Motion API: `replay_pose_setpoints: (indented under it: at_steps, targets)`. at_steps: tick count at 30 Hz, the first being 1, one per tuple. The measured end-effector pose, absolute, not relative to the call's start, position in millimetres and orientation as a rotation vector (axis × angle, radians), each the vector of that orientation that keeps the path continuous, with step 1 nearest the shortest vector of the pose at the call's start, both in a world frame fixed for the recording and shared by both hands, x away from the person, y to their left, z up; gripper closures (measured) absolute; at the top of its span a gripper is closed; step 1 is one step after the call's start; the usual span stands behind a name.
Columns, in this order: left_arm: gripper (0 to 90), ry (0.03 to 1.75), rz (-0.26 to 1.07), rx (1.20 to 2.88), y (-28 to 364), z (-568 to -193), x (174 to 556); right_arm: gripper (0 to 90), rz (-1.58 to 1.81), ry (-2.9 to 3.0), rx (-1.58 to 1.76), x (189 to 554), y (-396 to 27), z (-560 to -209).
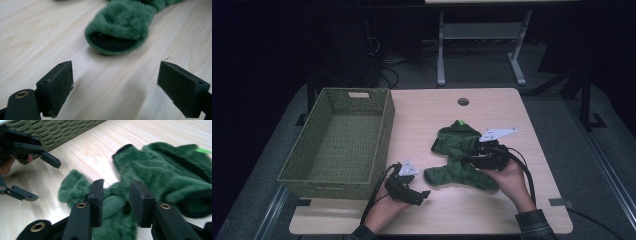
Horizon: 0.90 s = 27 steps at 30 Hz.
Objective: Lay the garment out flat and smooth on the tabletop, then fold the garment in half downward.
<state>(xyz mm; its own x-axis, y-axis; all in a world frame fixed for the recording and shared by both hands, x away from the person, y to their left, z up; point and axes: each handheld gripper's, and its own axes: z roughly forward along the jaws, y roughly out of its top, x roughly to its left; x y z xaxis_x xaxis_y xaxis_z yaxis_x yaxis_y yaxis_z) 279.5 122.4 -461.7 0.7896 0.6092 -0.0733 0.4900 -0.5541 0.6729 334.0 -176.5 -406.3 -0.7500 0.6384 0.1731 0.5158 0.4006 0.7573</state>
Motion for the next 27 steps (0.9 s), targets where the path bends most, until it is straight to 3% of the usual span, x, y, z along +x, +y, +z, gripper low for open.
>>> replay_pose_setpoints:
  at_steps: [8, 11, 27]
  targets:
    - [12.6, 0.719, 0.293, 2.321, 126, -472, 271, 65.8, 1.297, 2.553, 0.945, 323, -151, -409]
    - [12.4, 0.692, 0.296, 2.262, 129, -477, 269, 67.7, 1.303, 2.575, 0.920, 321, -140, -411]
    - [12.4, 0.691, 0.293, 2.256, 129, -478, 269, 77.3, 1.291, 2.692, 0.780, 310, -85, -427]
